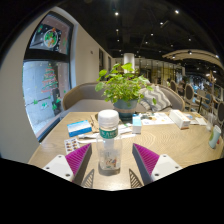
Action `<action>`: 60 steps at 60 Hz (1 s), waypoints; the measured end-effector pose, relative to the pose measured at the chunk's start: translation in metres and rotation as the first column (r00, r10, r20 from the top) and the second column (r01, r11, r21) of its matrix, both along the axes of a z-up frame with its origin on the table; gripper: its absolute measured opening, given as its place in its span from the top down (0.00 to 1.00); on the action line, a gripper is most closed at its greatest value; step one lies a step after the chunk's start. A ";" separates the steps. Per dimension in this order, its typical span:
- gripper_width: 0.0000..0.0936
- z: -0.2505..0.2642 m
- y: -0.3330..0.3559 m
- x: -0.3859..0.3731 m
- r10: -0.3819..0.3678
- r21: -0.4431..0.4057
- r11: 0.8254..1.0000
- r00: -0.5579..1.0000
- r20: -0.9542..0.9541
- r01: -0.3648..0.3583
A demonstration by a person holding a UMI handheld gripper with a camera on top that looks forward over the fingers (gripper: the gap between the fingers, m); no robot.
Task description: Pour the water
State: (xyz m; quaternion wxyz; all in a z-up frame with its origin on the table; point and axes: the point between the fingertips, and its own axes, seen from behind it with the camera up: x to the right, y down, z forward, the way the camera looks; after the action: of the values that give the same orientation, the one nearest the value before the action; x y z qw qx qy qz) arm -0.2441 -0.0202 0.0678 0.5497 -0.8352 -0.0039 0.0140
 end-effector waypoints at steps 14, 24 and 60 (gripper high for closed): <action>0.26 -0.035 0.031 -0.011 0.011 -0.015 1.000 1.000 0.003 -0.011; 0.47 -0.031 0.041 -0.011 0.009 0.020 1.000 1.000 -0.005 -0.008; 0.60 0.079 0.011 0.072 -0.075 0.011 0.997 0.949 -0.307 0.082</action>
State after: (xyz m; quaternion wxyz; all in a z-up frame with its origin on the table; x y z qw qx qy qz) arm -0.1722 -0.0092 0.1466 0.5537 -0.8159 0.1142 0.1213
